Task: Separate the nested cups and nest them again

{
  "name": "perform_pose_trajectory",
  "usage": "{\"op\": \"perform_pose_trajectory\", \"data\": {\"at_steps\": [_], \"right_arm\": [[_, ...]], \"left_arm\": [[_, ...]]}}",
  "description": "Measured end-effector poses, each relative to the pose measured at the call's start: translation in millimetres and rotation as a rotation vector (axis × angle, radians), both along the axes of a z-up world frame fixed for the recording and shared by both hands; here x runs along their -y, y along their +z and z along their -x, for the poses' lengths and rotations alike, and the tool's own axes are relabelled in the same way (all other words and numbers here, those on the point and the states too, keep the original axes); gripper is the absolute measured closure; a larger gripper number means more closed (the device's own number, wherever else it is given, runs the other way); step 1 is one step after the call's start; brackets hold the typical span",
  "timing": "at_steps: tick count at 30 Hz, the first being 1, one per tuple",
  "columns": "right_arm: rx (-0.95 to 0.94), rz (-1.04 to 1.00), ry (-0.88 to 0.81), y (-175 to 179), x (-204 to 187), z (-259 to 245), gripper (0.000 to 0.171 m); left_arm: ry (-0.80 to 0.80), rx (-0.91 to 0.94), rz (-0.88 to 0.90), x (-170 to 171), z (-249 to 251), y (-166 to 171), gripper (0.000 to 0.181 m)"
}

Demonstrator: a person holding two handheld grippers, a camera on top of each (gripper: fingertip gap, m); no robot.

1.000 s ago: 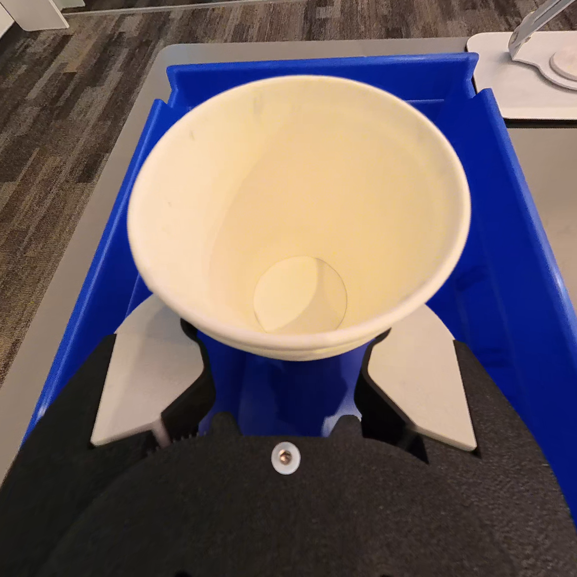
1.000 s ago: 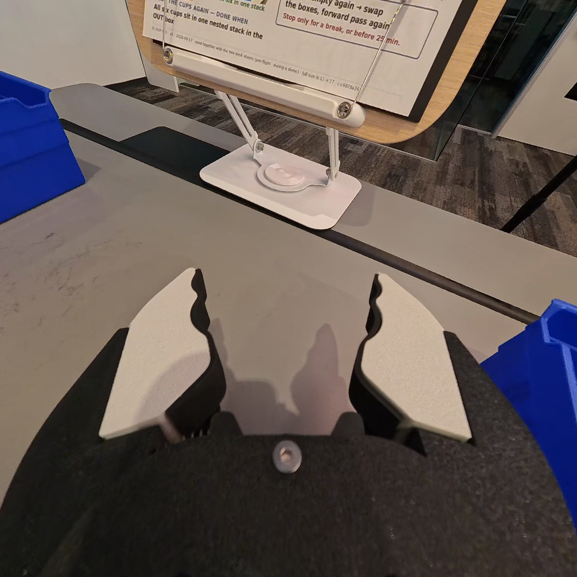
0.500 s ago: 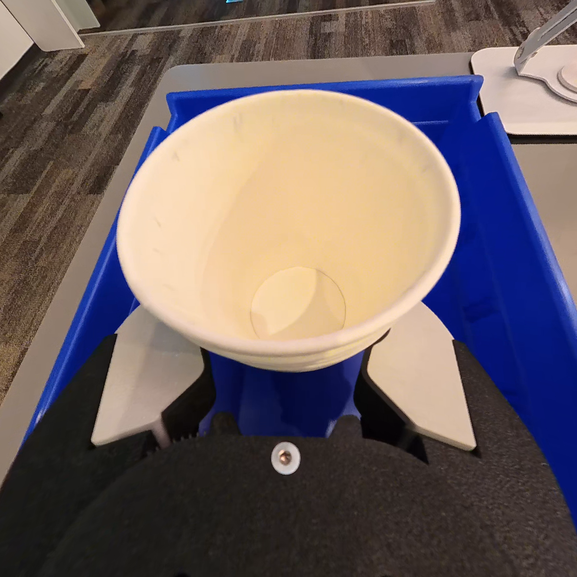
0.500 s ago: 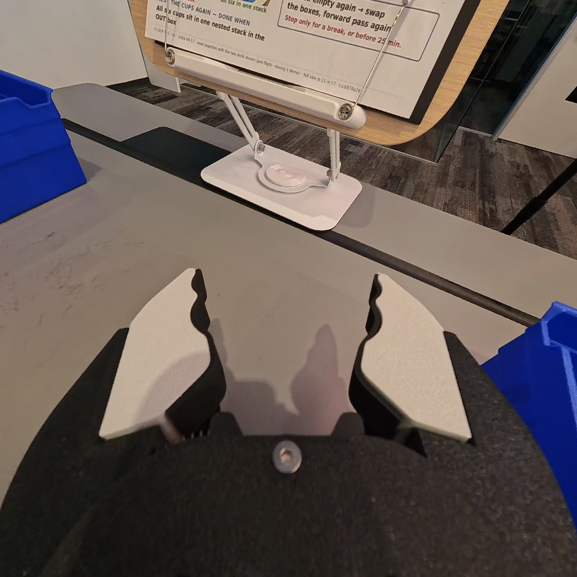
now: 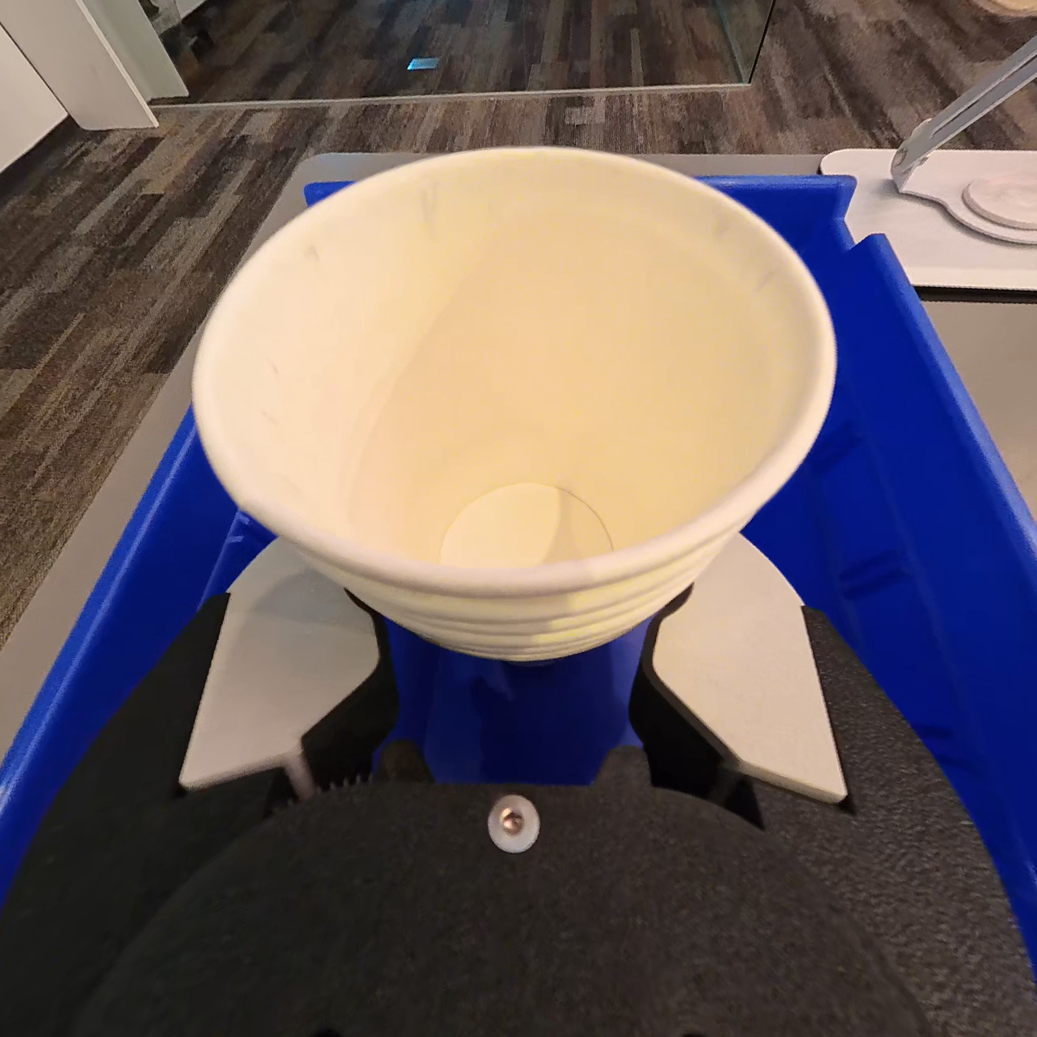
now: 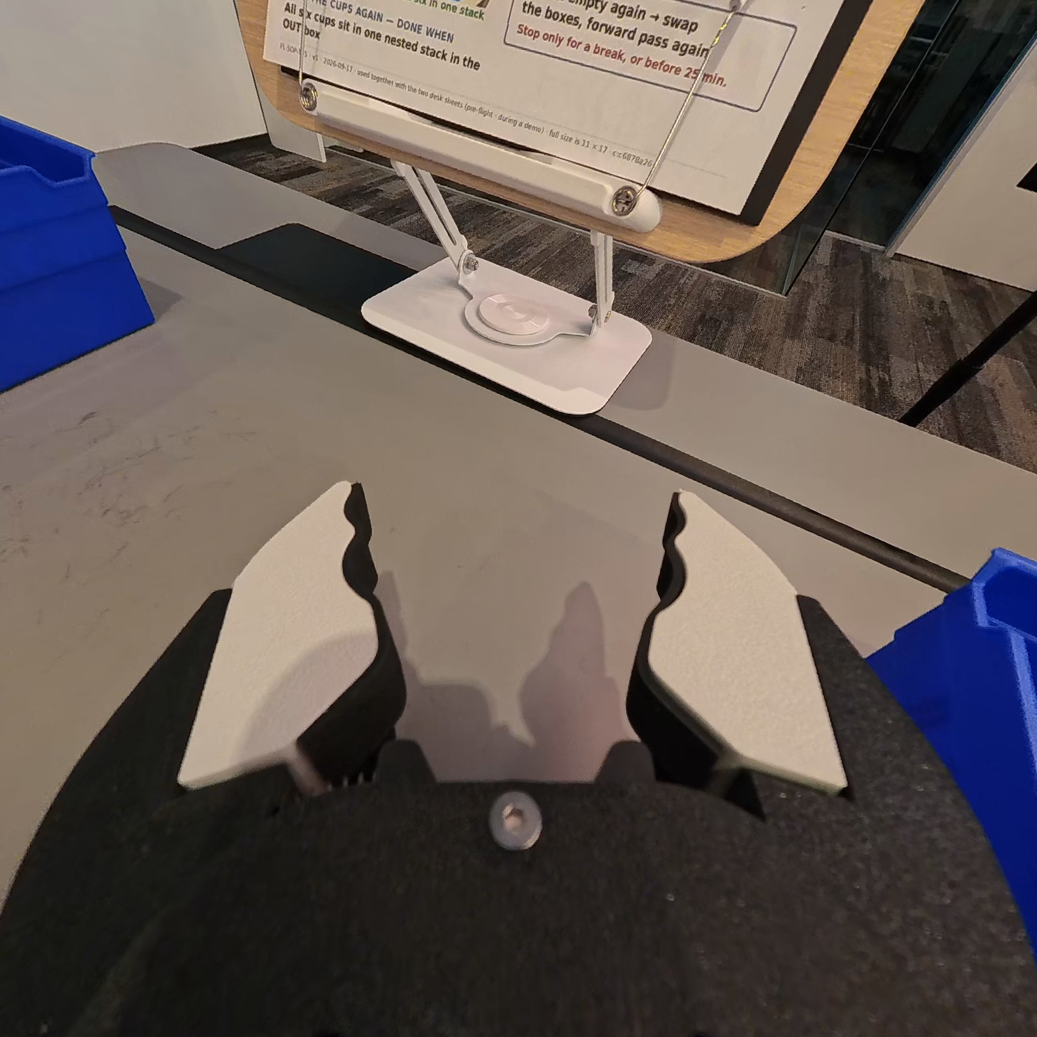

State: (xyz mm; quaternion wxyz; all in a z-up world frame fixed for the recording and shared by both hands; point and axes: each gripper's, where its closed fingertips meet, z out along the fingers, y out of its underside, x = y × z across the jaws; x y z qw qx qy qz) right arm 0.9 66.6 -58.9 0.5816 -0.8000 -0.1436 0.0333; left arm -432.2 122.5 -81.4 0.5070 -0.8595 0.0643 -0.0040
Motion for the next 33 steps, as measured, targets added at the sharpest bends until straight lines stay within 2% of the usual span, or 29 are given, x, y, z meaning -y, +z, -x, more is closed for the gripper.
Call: {"op": "perform_pose_trajectory", "data": {"at_steps": [9, 16, 22, 30, 33], "right_arm": [[0.019, -0.004, 0.013, 0, 0, 2, 0.073], [0.032, 0.000, 0.046, -3, 1, 11, 0.073], [0.041, 0.001, 0.065, -4, 2, 16, 0.074], [0.025, -0.013, 0.116, 2, 5, 30, 0.076], [-0.064, -0.035, 0.243, 19, 17, 59, 0.081]], "left_arm": [[-0.045, 0.029, -0.039, 2, 0, 2, 0.079], [-0.063, 0.082, -0.107, 10, 2, 25, 0.081], [-0.100, 0.096, -0.099, 17, -1, 31, 0.082], [-0.168, 0.130, -0.184, 33, -11, 71, 0.082], [-0.247, 0.214, -0.225, 46, -29, 98, 0.082]]}}
